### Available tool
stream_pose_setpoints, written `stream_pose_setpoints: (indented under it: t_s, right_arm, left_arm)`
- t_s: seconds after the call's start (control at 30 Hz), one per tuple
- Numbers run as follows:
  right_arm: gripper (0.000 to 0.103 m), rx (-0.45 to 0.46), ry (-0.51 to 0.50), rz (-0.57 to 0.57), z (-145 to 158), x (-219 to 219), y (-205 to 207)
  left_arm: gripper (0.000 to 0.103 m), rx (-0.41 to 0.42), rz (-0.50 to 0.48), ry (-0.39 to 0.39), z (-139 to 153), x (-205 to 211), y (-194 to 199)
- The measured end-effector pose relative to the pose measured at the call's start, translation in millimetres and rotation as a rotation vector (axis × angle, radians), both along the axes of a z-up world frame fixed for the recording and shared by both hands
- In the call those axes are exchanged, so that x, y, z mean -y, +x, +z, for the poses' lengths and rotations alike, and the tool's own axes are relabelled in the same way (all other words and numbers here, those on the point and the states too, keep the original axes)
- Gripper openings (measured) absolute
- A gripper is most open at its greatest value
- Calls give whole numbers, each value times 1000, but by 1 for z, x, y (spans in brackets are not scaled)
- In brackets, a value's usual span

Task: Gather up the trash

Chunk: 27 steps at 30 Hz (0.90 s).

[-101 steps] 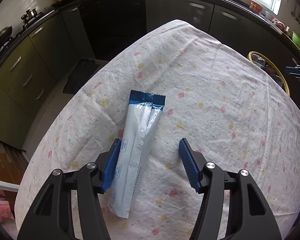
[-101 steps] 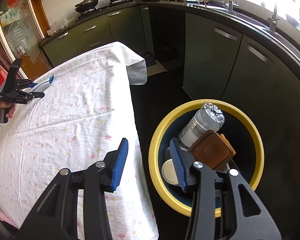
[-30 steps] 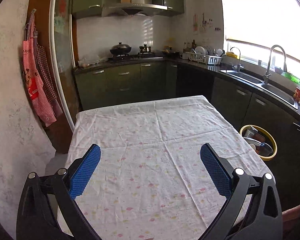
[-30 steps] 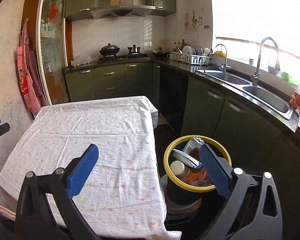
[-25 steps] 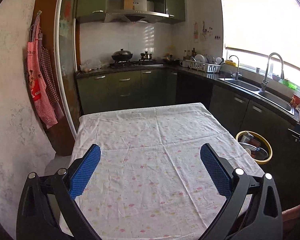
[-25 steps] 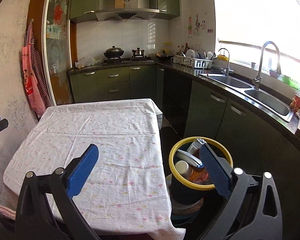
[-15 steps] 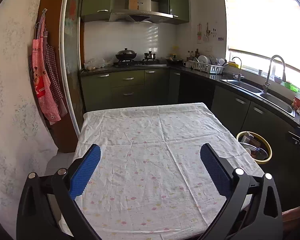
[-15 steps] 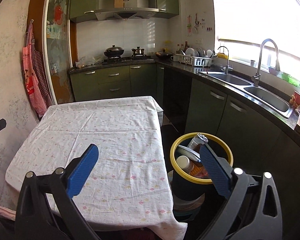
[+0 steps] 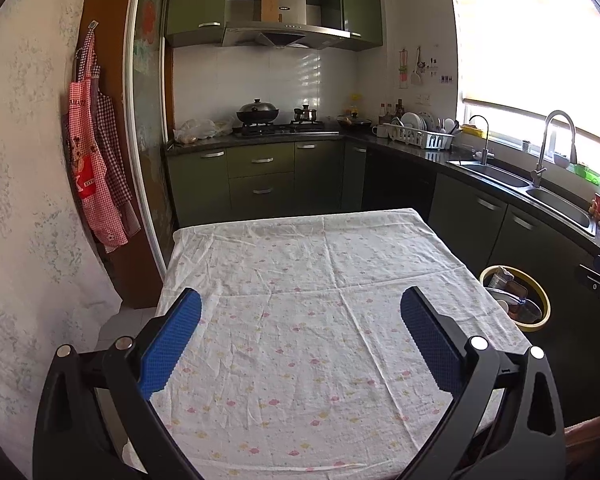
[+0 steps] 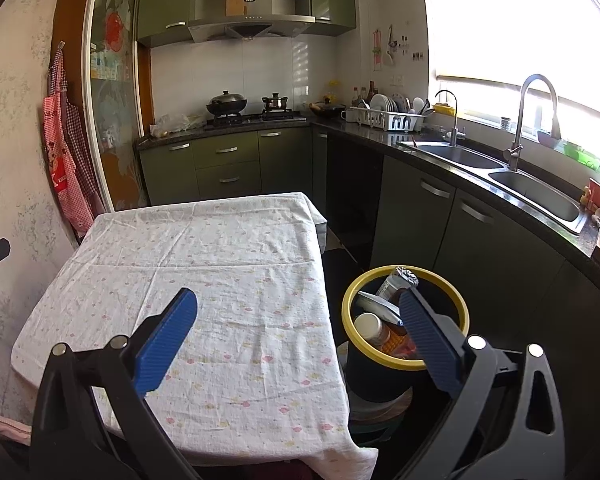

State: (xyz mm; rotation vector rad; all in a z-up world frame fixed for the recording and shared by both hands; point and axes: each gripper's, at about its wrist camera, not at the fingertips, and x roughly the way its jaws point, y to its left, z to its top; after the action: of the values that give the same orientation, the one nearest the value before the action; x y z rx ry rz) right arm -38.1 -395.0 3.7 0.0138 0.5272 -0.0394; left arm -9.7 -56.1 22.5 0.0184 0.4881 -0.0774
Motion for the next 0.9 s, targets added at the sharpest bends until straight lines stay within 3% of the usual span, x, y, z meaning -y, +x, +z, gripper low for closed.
stream_pose_setpoints:
  t_s: [0.9]
  right_arm:
    - [96, -10, 4, 4, -5, -7, 7]
  left_arm:
    - [98, 0, 3, 3, -6, -2, 3]
